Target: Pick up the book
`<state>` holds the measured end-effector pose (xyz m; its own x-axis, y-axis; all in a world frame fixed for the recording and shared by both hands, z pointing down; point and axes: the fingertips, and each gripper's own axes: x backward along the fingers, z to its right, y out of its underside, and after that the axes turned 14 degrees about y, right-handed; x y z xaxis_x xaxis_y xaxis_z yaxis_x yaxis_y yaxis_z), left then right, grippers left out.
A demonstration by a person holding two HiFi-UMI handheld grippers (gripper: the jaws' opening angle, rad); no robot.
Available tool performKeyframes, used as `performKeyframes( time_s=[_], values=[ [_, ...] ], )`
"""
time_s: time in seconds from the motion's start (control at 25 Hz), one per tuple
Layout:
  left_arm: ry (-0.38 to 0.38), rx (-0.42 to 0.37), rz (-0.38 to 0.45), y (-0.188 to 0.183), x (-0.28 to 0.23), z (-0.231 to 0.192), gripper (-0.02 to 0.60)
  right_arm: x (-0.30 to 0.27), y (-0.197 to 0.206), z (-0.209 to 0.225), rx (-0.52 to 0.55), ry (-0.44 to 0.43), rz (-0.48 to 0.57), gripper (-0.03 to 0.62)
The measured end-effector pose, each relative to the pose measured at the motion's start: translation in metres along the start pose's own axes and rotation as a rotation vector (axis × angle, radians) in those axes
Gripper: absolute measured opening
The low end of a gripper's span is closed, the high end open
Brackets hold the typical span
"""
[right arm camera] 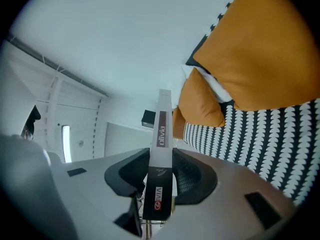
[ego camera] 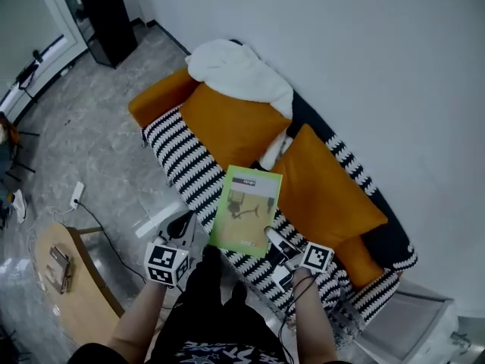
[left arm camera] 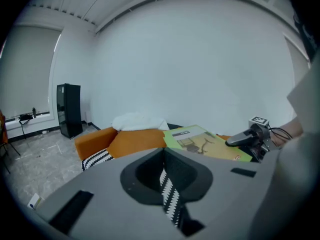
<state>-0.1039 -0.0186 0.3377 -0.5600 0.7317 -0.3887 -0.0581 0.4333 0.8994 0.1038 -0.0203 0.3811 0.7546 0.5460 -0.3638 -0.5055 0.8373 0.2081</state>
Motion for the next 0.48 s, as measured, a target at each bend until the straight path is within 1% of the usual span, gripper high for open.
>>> performKeyframes(
  time_s=[0.16,0.24,0.36,0.48],
  values=[
    [-0.019,-0.016,0.049,-0.018,0.037,0.039,0.009,0.038,0.01,-0.031,-0.003,-0.06,0.027,0.149],
    [-0.041,-0.022,0.075,-0.026,0.053,0.056,0.008,0.055,0.014,-0.041,-0.005,-0.083,0.043,0.148],
    [-0.078,-0.02,0.12,-0.027,0.082,0.088,0.009,0.086,0.026,-0.048,-0.008,-0.115,0.058,0.148],
    [-0.097,-0.034,0.157,-0.026,0.115,0.12,0.009,0.115,0.045,-0.056,0.005,-0.137,0.054,0.148]
  ],
)
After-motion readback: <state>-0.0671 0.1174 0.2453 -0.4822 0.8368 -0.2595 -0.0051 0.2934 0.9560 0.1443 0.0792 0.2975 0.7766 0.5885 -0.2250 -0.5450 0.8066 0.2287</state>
